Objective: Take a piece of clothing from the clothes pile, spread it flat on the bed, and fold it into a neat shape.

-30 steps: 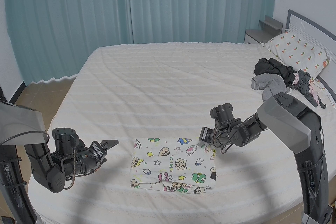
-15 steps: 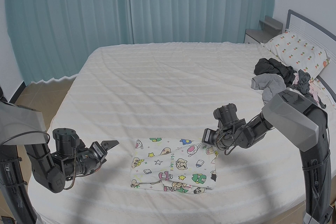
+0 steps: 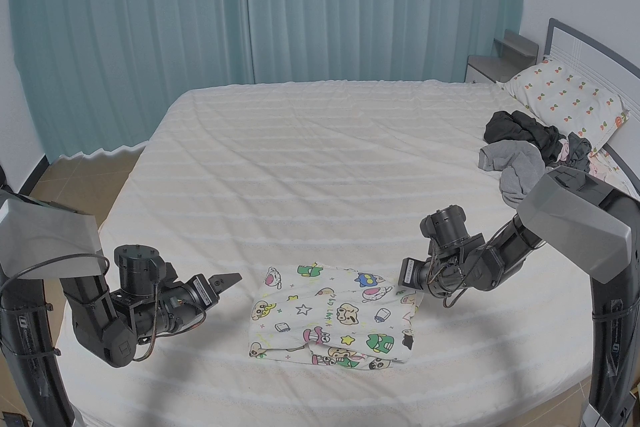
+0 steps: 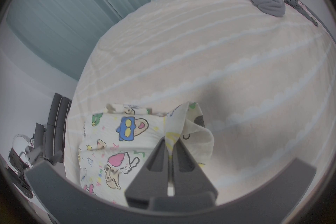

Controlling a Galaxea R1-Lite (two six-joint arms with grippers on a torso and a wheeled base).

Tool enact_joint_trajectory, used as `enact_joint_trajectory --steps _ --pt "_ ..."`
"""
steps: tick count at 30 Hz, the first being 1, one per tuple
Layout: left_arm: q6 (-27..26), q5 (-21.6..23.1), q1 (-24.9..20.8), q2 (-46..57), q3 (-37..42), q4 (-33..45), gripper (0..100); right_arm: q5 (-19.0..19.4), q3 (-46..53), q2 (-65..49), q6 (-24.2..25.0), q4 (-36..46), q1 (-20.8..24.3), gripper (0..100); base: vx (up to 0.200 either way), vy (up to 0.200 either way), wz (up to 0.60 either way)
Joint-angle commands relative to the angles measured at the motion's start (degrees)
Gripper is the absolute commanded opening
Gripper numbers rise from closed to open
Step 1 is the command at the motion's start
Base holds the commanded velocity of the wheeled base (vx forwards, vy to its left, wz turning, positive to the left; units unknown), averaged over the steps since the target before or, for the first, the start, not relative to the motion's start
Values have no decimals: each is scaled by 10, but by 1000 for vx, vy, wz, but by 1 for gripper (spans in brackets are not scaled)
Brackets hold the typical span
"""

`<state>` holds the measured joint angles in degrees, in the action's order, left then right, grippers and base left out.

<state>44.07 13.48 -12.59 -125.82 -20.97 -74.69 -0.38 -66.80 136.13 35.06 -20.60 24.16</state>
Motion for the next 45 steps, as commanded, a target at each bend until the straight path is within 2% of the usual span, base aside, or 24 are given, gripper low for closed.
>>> enact_joint_trajectory --steps 1,4,11,12,20,25,28,31,35,38,43,45 --pt "0 -1 -5 -10 5 -1 100 -1 -71 37 -1 -16 2 0 0 0 0" --pt "0 -1 -7 -12 7 -2 100 -16 -110 60 -2 -14 3 0 0 0 0" --pt "0 -1 -7 -13 6 -2 100 -22 -106 70 -5 -12 3 0 0 0 0" --pt "1 -1 -7 -13 4 -2 100 -21 -107 71 -5 -12 1 100 0 0 0" --pt "-2 0 -7 -23 -10 0 100 -22 -75 59 -3 -15 -1 100 0 0 0" --pt "-20 0 -5 -44 -66 14 100 -19 -7 10 -6 -7 3 100 0 0 0" --pt "-41 0 -10 -49 -112 71 100 -15 32 -1 -4 -7 12 100 0 0 0" --pt "-81 -2 -32 -54 -173 188 100 -14 60 3 3 -12 33 100 0 0 0" --pt "-96 -14 -44 -79 -219 231 100 -16 63 10 3 -14 49 100 0 0 0" --pt "-96 -36 -55 -115 -255 230 100 -20 50 8 27 -49 44 100 0 0 0" --pt "-95 -34 -64 -123 -268 229 100 -30 52 -5 54 -135 25 100 0 0 0" --pt "-95 -33 -64 -123 -268 229 100 -34 53 -11 53 -141 18 100 0 0 0"
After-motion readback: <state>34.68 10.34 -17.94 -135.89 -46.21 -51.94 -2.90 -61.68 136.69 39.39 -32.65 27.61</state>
